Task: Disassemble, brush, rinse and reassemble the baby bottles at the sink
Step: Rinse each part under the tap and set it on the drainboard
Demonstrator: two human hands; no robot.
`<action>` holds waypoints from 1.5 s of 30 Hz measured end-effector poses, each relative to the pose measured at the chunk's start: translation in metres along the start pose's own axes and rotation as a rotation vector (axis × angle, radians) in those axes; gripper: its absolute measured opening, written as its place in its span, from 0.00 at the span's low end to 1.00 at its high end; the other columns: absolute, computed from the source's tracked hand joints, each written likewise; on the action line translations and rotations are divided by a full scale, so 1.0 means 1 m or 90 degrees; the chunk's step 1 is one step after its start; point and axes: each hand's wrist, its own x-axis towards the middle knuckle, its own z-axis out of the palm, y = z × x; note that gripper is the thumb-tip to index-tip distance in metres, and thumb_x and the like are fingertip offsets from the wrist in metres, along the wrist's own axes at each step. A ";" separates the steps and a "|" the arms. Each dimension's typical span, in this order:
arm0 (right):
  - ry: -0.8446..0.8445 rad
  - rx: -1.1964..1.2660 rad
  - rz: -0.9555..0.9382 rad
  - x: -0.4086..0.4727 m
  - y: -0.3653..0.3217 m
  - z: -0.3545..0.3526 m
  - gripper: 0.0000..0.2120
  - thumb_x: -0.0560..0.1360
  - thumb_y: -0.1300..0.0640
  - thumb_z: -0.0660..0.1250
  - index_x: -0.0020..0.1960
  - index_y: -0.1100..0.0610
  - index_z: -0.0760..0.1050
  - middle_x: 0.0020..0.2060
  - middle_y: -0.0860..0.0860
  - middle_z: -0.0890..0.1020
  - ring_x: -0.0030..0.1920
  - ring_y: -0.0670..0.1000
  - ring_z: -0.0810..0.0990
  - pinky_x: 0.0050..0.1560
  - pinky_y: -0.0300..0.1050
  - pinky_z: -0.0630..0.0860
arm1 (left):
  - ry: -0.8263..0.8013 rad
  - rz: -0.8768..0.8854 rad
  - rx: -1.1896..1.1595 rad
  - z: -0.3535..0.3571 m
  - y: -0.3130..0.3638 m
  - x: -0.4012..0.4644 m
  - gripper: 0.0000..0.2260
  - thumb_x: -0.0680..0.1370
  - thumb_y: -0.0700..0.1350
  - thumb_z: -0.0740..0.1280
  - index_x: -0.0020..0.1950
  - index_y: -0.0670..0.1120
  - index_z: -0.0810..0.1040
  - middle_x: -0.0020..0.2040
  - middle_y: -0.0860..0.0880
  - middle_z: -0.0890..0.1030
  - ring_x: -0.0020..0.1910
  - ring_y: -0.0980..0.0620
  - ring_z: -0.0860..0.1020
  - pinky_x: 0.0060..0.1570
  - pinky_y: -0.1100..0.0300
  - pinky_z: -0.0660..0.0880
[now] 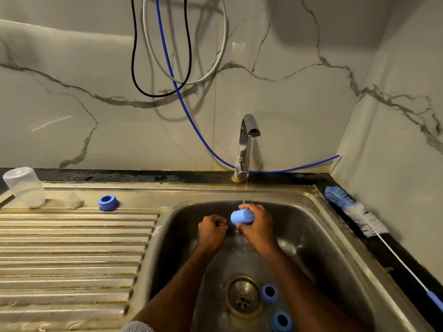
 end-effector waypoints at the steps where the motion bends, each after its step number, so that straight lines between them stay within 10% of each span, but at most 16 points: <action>1: -0.025 -0.019 0.004 -0.002 0.000 0.000 0.27 0.67 0.68 0.76 0.64 0.55 0.77 0.60 0.51 0.79 0.61 0.51 0.78 0.61 0.43 0.76 | 0.006 0.000 -0.008 -0.001 0.001 -0.001 0.09 0.72 0.35 0.69 0.45 0.46 0.85 0.40 0.49 0.85 0.43 0.50 0.84 0.50 0.48 0.82; 7: 0.013 -0.026 0.030 0.001 0.000 -0.004 0.21 0.65 0.65 0.78 0.56 0.54 0.78 0.51 0.51 0.83 0.52 0.51 0.80 0.53 0.43 0.77 | 0.030 0.012 -0.022 -0.002 0.005 -0.003 0.10 0.74 0.33 0.67 0.47 0.45 0.85 0.42 0.49 0.84 0.44 0.51 0.83 0.52 0.48 0.82; 28: -0.137 -0.057 -0.007 -0.006 -0.009 0.005 0.31 0.71 0.57 0.77 0.72 0.53 0.71 0.67 0.52 0.77 0.65 0.52 0.76 0.66 0.48 0.73 | 0.059 0.074 -0.096 -0.039 0.024 -0.020 0.07 0.77 0.35 0.69 0.49 0.46 0.84 0.44 0.49 0.85 0.45 0.50 0.84 0.51 0.52 0.82; 34: -0.133 -0.063 -0.058 -0.008 -0.039 0.014 0.31 0.66 0.59 0.80 0.67 0.50 0.76 0.63 0.49 0.80 0.63 0.51 0.78 0.65 0.49 0.75 | 0.088 0.179 0.041 -0.096 0.042 -0.036 0.04 0.79 0.40 0.69 0.48 0.46 0.85 0.40 0.50 0.85 0.38 0.58 0.82 0.42 0.65 0.79; 45: -0.180 0.066 -0.181 0.010 -0.155 0.106 0.30 0.66 0.65 0.79 0.65 0.51 0.77 0.61 0.53 0.80 0.57 0.53 0.80 0.57 0.48 0.81 | 0.223 0.111 0.131 -0.243 0.005 -0.018 0.07 0.73 0.35 0.71 0.41 0.45 0.85 0.36 0.50 0.84 0.35 0.53 0.80 0.43 0.55 0.79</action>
